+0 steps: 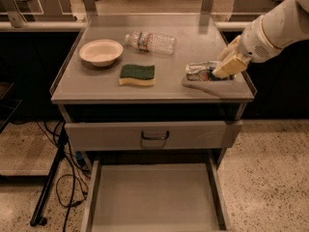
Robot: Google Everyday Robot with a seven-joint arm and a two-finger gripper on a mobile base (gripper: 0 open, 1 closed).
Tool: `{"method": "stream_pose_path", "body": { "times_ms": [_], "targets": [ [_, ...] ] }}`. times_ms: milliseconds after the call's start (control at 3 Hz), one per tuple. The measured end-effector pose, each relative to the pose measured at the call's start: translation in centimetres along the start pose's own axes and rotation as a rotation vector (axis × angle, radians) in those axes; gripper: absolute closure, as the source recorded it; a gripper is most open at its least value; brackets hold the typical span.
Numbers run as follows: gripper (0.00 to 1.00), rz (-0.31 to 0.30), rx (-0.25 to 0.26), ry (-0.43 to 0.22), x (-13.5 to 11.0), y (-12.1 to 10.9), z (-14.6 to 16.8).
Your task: Place redbull can into middle drawer
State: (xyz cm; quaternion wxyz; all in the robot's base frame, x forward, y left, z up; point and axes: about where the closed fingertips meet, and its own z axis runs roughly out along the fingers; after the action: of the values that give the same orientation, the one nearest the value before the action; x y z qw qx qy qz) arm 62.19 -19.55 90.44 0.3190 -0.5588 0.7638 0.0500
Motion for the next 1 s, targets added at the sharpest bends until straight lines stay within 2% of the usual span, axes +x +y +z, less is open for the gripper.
{"method": "stream_pose_path", "body": {
  "times_ms": [333, 667, 1000],
  "targets": [
    [1.00, -0.003, -0.003, -0.056, 0.6, 4.6, -1.1],
    [1.00, 0.006, -0.027, -0.090, 2.3, 10.1, -1.6],
    [1.00, -0.005, -0.090, -0.095, 4.0, 16.5, -0.9]
  ]
}}
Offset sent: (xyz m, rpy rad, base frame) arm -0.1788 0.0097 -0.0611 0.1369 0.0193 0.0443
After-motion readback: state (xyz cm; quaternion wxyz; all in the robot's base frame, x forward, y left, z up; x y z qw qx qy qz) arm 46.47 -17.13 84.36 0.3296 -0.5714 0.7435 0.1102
